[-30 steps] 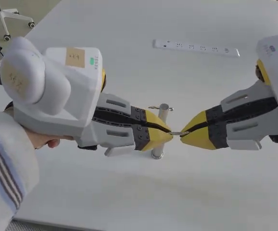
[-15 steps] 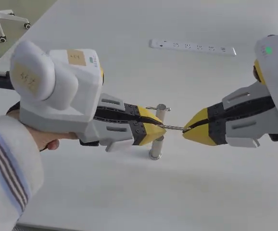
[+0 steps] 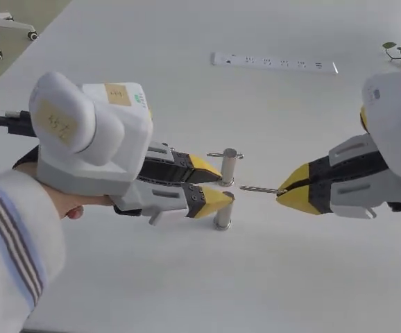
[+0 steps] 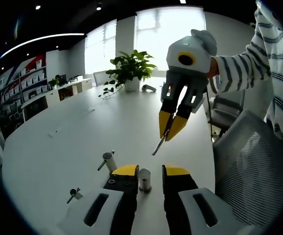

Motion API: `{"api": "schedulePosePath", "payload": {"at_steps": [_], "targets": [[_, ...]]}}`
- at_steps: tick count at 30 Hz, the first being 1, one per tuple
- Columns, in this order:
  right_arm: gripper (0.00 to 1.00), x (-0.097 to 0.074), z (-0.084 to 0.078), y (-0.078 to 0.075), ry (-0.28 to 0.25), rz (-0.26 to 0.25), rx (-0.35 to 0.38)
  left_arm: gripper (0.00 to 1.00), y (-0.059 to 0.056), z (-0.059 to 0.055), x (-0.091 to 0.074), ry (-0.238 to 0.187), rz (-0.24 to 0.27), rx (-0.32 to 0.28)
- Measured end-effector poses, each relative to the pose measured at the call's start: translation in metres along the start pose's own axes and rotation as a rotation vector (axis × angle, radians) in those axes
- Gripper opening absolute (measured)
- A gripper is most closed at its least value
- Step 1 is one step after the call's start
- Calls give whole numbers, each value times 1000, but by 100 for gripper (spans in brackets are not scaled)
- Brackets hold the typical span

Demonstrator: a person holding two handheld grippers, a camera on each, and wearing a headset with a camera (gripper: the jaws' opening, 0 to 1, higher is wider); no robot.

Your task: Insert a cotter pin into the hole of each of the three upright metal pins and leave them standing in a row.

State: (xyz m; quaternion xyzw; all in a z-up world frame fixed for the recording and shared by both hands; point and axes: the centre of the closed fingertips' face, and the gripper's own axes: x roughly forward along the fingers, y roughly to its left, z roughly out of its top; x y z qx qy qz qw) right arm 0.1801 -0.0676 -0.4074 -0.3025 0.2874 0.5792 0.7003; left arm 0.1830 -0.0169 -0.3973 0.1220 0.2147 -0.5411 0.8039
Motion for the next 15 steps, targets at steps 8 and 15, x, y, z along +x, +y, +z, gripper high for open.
{"api": "schedulePosePath", "payload": {"at_steps": [8,15], "targets": [[0,6,-15,-6,17,-6,29,19,2,-6,12,30,-21,10],[0,12,-19,-4,19,0,42,19,8,-19,21,86,-19,28]]}}
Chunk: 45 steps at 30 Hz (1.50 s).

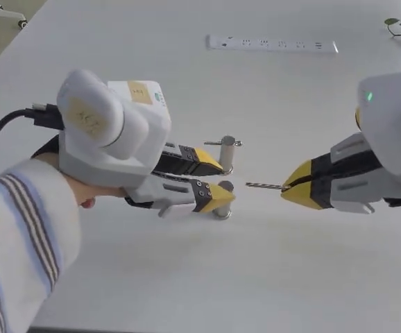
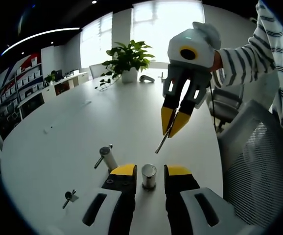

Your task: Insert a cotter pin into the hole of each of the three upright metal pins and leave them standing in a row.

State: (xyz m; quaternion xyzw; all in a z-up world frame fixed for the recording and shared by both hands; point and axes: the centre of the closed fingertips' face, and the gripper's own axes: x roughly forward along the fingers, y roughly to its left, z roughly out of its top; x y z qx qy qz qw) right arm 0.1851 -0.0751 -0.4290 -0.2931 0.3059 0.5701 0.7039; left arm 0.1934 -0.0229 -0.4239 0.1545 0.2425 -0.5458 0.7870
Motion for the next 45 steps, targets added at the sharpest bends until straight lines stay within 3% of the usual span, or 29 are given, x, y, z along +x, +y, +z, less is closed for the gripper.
{"api": "schedulePosePath", "payload": {"at_steps": [7,16,37,45], "targets": [[0,7,-5,-1,1,7,5,17,1,-8,4,39,-7,20],[0,15,-4,0,2,26,-4,10,1,-9,4,39,-18,3],[0,22,5,2,-5,50,-50,9,1,-10,4,66,-59,91],[0,25,8,-6,1,49,-85,9,1,-10,5,69,-69,104]]}}
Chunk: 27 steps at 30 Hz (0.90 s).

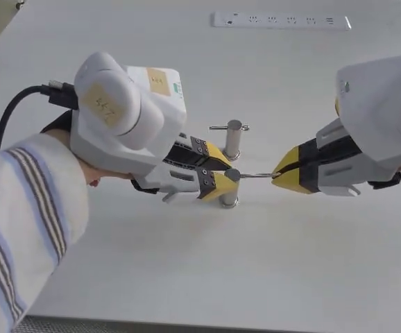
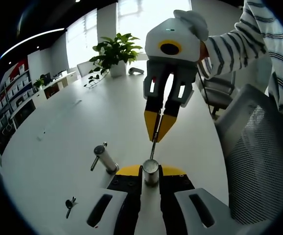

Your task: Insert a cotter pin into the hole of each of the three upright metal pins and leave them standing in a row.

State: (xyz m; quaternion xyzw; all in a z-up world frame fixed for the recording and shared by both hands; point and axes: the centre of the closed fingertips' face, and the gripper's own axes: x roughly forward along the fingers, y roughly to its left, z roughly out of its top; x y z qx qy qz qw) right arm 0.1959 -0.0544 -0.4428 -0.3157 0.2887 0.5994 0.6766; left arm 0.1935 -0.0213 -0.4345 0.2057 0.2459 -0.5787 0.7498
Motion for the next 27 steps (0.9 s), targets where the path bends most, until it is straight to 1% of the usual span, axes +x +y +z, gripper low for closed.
{"api": "schedulePosePath", "payload": {"at_steps": [2,6,10,13,15,17,21,27], "targets": [[0,1,2,-2,6,-2,-19,9,0,0,0,2,0,4],[0,2,2,-5,8,-1,-18,9,-1,0,0,3,0,5],[0,4,-1,-2,11,9,-14,9,-1,0,1,-6,0,-20],[0,6,0,1,4,19,-8,9,-1,0,1,-10,0,-19],[0,10,0,4,-6,28,2,9,-1,1,2,-10,-1,-17],[0,15,-1,5,-3,34,11,9,-1,1,3,-9,-2,-18],[0,22,6,4,-18,35,21,9,-1,1,4,-20,2,-40],[0,30,16,5,-36,47,7,9,-3,1,5,-18,-3,-39]]}}
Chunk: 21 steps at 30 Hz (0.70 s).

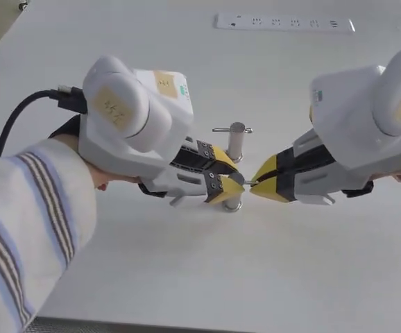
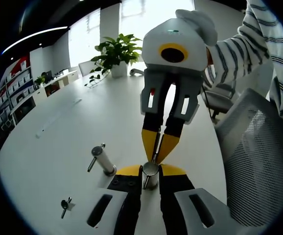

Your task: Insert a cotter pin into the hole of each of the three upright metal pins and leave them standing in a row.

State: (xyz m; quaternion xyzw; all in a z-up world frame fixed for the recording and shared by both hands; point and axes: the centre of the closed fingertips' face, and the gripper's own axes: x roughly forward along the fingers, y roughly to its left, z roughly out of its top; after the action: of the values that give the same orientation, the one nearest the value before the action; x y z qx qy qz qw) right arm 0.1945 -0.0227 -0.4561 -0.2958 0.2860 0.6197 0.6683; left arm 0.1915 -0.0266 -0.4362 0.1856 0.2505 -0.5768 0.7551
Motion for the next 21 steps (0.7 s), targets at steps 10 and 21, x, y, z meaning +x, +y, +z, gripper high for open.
{"api": "schedulePosePath", "payload": {"at_steps": [10,21], "targets": [[0,-3,3,3,-31,-3,-24,9,1,0,1,-12,6,-21],[5,-14,-3,4,-36,-26,-12,10,1,2,1,-11,10,-22]]}}
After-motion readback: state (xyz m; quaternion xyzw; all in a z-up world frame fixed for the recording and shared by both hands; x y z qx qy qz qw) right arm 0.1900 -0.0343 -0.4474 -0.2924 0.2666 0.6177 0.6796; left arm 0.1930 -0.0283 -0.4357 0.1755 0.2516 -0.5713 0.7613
